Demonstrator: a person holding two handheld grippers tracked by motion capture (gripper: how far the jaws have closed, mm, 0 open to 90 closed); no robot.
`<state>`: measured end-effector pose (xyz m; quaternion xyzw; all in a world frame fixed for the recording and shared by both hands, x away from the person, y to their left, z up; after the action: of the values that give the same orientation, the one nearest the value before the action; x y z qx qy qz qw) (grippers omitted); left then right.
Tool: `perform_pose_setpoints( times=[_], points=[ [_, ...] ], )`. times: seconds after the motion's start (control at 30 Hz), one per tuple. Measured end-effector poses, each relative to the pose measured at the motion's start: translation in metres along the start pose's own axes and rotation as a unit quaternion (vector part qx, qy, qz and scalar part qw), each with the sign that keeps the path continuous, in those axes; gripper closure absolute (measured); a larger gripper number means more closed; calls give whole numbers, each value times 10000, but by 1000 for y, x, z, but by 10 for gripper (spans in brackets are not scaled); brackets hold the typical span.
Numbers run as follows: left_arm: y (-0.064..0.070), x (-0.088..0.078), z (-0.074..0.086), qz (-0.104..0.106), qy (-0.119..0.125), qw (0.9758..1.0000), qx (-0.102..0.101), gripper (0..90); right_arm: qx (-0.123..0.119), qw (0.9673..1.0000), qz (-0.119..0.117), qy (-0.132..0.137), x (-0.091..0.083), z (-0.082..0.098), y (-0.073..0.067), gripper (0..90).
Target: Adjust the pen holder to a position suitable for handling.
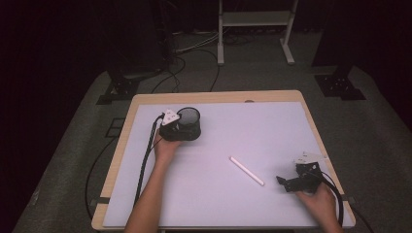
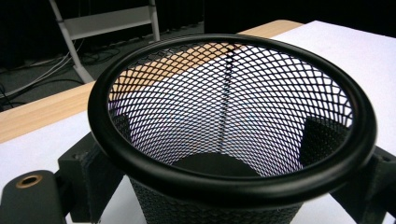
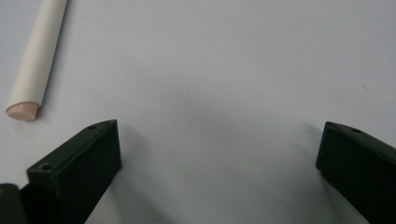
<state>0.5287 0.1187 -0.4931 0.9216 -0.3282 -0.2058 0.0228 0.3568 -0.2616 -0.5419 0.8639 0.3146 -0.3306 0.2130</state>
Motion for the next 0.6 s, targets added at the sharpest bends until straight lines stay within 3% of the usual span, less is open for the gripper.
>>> perform_pose_setpoints(
  times=[0.6],
  points=[
    [7, -8, -5, 107, -67, 9999, 15, 94, -4, 10000, 0, 1, 0, 0, 0, 0]
  ],
)
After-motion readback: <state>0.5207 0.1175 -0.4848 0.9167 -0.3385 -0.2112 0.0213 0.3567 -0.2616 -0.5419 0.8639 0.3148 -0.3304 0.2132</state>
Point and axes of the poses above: each handheld gripper's, and its own axes: x roughly forward along the jaws, z roughly out of its underside, y roughly to its right, the point moved 8 cm from there along x, roughly forward along the jaws, and after that the axes turned 13 degrees about -x, right-handed, at the moved point
